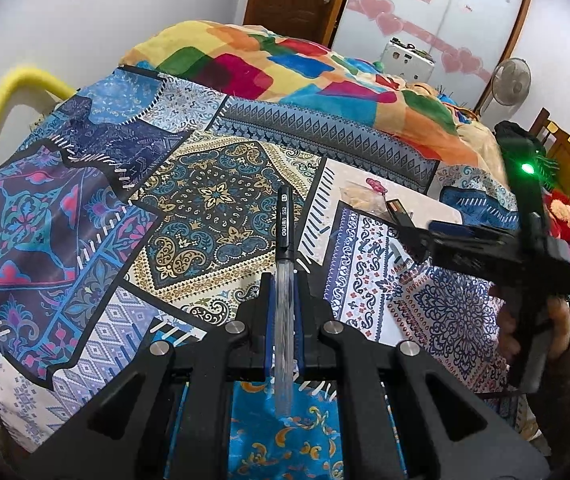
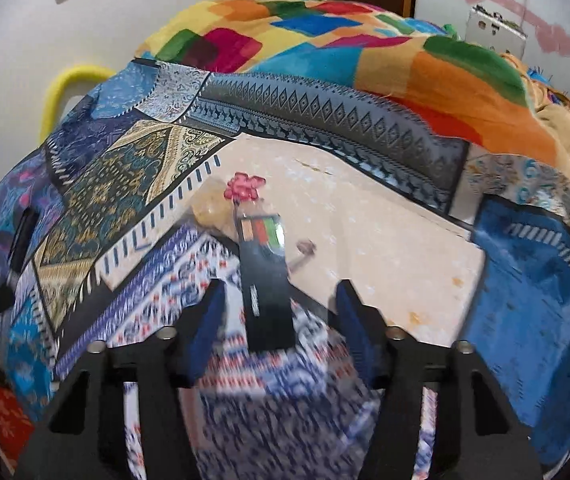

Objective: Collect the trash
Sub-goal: 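Close the right tool on the black TRAINER box, then lift the box with the right tool while the left tool carries the pen toward the bin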

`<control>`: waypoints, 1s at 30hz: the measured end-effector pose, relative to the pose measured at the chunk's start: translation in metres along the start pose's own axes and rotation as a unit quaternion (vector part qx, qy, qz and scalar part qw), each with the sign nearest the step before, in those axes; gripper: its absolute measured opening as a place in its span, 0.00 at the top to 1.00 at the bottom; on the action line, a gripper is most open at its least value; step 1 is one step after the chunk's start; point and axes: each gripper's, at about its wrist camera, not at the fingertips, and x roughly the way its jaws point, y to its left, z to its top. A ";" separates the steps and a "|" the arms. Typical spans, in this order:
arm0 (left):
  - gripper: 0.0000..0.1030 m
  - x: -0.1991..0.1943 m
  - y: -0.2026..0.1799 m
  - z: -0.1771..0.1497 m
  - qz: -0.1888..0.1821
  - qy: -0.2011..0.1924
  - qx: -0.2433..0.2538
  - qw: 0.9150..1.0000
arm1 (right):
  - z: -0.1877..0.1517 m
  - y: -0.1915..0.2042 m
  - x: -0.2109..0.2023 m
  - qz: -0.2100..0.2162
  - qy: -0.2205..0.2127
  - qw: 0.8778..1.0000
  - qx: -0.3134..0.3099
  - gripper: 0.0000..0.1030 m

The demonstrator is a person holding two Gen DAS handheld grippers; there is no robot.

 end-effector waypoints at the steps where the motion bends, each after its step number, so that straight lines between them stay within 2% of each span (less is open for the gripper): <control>1: 0.93 0.000 -0.001 0.000 0.001 0.000 0.002 1.000 | -0.002 0.001 0.002 0.002 0.001 1.000 0.003 0.57; 2: 0.93 0.000 -0.002 0.000 0.001 0.001 0.004 1.000 | -0.001 0.004 0.003 -0.002 -0.006 1.000 0.001 0.61; 4: 0.93 -0.001 -0.004 0.000 0.004 0.002 0.007 1.000 | -0.002 0.010 0.004 0.000 -0.008 1.000 -0.014 0.78; 10: 0.93 -0.011 -0.010 0.002 0.001 -0.003 0.010 1.000 | -0.012 0.010 -0.005 -0.009 -0.010 1.000 -0.017 0.78; 14: 0.93 -0.029 -0.018 0.006 -0.006 -0.012 0.011 1.000 | -0.017 0.005 -0.031 -0.017 -0.022 1.000 0.002 0.78; 22: 0.93 -0.085 -0.041 0.013 -0.013 -0.043 0.021 0.999 | -0.026 0.017 -0.122 -0.012 -0.079 0.997 0.010 0.78; 30: 0.93 -0.178 -0.066 0.012 -0.017 -0.090 0.036 0.995 | -0.038 0.050 -0.219 0.013 -0.142 0.990 0.002 0.78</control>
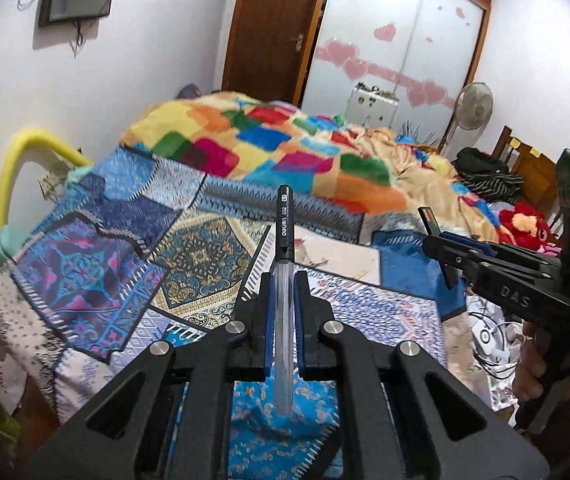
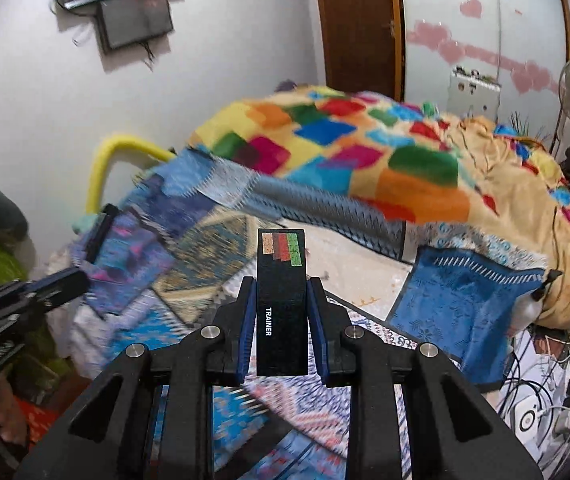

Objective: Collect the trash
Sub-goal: 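Lift the box with the right tool while the left tool carries the pen toward the bin, then carry the clear pen and TRAINER box over the white bin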

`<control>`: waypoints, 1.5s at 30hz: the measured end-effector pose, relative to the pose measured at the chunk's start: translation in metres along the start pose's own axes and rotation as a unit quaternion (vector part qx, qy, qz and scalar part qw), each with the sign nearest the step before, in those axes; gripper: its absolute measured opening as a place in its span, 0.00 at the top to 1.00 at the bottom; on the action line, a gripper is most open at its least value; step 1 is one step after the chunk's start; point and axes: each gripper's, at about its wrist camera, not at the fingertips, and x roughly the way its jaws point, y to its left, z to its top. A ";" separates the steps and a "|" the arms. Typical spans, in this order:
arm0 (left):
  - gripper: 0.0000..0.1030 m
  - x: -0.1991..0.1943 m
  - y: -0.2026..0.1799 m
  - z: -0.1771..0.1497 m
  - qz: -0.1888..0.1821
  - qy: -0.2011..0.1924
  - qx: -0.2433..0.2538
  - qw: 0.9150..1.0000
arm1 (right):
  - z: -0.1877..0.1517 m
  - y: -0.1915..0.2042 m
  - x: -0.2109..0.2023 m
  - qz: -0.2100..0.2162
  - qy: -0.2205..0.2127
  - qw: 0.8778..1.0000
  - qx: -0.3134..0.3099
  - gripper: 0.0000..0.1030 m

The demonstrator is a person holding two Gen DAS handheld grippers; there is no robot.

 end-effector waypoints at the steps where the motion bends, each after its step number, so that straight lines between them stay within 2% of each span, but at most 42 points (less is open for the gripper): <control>1: 0.93 -0.007 -0.002 0.001 0.002 -0.004 0.002 1.000 | 0.000 0.008 -0.014 0.002 -0.009 1.000 -0.005 0.78; 12: 0.93 -0.127 -0.010 -0.022 0.013 -0.048 0.005 0.999 | -0.018 0.073 -0.111 0.047 -0.055 0.997 -0.028 0.78; 20: 0.93 -0.192 0.016 -0.059 0.045 -0.055 -0.011 0.997 | -0.043 0.119 -0.138 0.085 -0.053 0.994 -0.046 0.78; 28: 0.93 -0.246 0.067 -0.098 0.081 -0.059 -0.051 0.994 | -0.068 0.178 -0.144 0.116 -0.038 0.989 -0.078 0.78; 35: 0.93 -0.268 0.109 -0.133 0.114 -0.044 -0.076 0.990 | -0.089 0.223 -0.134 0.141 -0.016 0.985 -0.103 0.78; 38: 0.93 -0.268 0.129 -0.154 0.132 -0.024 -0.087 0.987 | -0.099 0.243 -0.121 0.154 0.004 0.982 -0.111 0.78; 45: 0.93 -0.243 0.173 -0.203 0.141 0.037 -0.133 0.980 | -0.132 0.283 -0.080 0.167 0.069 0.973 -0.142 0.78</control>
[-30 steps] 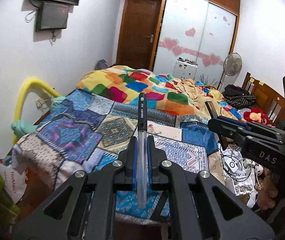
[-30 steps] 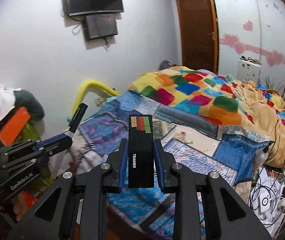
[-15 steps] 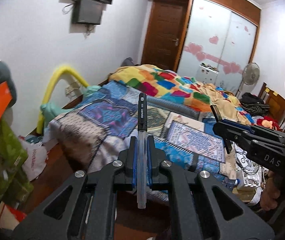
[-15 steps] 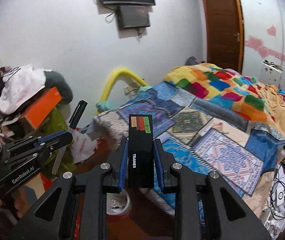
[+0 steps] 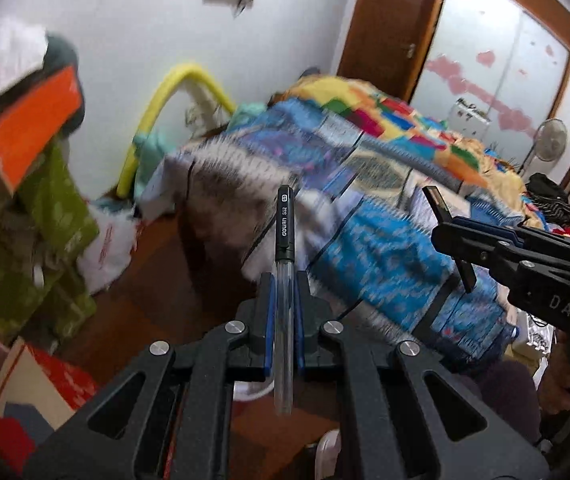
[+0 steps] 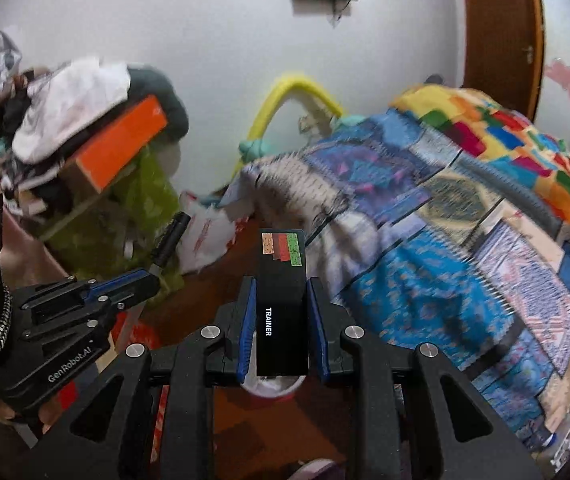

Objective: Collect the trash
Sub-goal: 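Carry the clear pen and TRAINER box over the white bin, then open both tools to drop the pen and box into the bin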

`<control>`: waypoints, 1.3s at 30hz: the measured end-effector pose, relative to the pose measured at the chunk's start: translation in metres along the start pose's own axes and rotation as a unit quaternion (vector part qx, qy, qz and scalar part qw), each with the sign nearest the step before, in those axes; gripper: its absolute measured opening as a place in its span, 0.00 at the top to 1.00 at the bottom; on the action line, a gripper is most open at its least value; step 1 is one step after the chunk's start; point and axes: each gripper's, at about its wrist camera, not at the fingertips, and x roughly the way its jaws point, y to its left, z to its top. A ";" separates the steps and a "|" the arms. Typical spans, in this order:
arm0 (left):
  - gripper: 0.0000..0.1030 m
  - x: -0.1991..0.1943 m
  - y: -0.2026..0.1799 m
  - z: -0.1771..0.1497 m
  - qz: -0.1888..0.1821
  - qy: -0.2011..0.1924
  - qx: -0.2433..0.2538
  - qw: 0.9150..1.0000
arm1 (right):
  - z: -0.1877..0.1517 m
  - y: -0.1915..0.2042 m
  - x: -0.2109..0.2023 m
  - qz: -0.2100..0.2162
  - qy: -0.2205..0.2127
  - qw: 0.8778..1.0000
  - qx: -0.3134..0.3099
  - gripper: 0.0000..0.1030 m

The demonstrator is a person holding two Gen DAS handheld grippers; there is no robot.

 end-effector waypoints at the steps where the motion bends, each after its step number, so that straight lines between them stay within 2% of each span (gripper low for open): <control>1: 0.93 0.007 0.007 -0.005 0.000 0.010 -0.007 1.000 | -0.002 0.002 0.006 0.002 0.008 1.000 -0.001 0.78; 5: 0.93 0.035 0.025 -0.023 0.006 0.048 -0.029 0.998 | -0.014 0.010 0.045 0.015 0.059 0.998 -0.002 0.78; 11: 0.93 0.084 0.050 -0.056 0.013 0.117 -0.062 0.991 | -0.038 0.012 0.104 0.026 0.140 0.990 -0.002 0.78; 16: 0.93 0.127 0.065 -0.084 0.018 0.177 -0.082 0.981 | -0.056 0.011 0.149 0.033 0.203 0.979 0.003 0.78; 22: 0.93 0.165 0.081 -0.101 0.014 0.224 -0.110 0.968 | -0.066 0.008 0.196 0.044 0.258 0.965 0.016 0.78; 27: 0.93 0.181 0.085 -0.093 0.015 0.234 -0.115 0.965 | -0.062 0.012 0.217 0.043 0.270 0.962 0.008 0.78; 30: 0.92 0.186 0.088 -0.083 0.017 0.234 -0.123 0.964 | -0.056 0.009 0.221 0.063 0.266 0.962 0.022 0.77; 31: 0.89 0.188 0.090 -0.082 0.017 0.236 -0.126 0.964 | -0.054 0.007 0.224 0.072 0.272 0.959 0.033 0.75; 33: 0.82 0.188 0.092 -0.078 0.023 0.235 -0.128 0.963 | -0.053 0.001 0.226 0.075 0.277 0.957 0.049 0.61; 39: 0.81 0.175 0.091 -0.075 0.027 0.223 -0.123 0.967 | -0.053 -0.007 0.213 0.061 0.266 0.961 0.049 0.58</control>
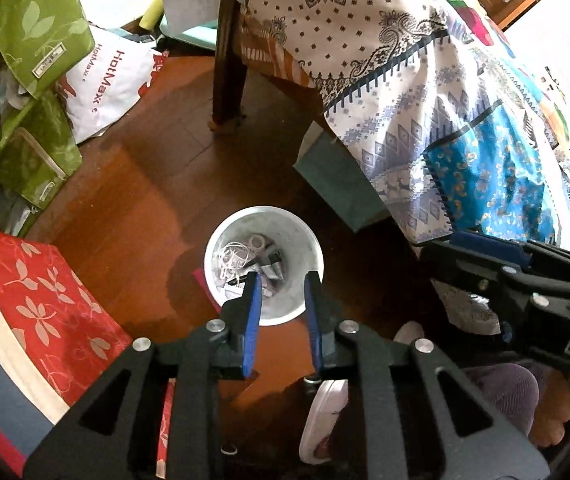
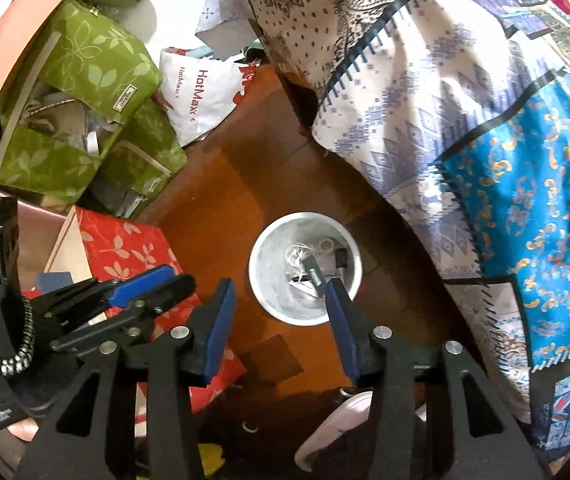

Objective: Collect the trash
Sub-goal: 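Open both tools to drop the pen and box into the bin, then bring both open tools back over the items on the bed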

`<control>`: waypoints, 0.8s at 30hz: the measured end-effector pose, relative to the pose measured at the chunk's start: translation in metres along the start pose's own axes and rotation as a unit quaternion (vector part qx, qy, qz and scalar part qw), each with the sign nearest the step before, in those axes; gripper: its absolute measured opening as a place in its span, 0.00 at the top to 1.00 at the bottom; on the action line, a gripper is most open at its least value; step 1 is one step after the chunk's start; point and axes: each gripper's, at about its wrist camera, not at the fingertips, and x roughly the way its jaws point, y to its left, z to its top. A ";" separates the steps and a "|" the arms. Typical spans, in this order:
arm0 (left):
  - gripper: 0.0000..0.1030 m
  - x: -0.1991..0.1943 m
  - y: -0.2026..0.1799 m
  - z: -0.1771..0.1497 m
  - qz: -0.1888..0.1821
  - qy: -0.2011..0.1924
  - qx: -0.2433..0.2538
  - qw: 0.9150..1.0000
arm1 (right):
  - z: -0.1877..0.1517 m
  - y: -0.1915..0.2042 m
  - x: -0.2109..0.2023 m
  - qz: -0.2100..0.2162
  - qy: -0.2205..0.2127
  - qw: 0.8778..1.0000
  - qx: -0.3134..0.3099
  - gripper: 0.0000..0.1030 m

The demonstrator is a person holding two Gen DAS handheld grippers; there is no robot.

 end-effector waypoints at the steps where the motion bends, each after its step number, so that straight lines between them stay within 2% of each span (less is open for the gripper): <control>1: 0.81 -0.003 -0.001 -0.001 0.000 -0.002 0.001 1.000 | -0.002 -0.001 -0.005 -0.004 -0.004 1.000 -0.001 0.58; 8: 0.81 -0.039 -0.015 -0.011 0.002 -0.037 0.016 0.999 | -0.015 0.000 -0.042 -0.013 -0.040 0.999 -0.019 0.58; 14: 0.81 -0.084 -0.042 -0.020 0.009 -0.088 0.042 0.995 | -0.030 0.002 -0.093 -0.024 -0.099 0.994 -0.036 0.58; 19: 0.81 -0.126 -0.075 -0.027 0.014 -0.142 0.071 0.987 | -0.046 -0.002 -0.142 -0.029 -0.156 0.986 -0.041 0.58; 24: 0.81 -0.160 -0.108 -0.032 0.008 -0.184 0.098 0.978 | -0.064 -0.012 -0.199 -0.037 -0.224 0.973 -0.040 0.58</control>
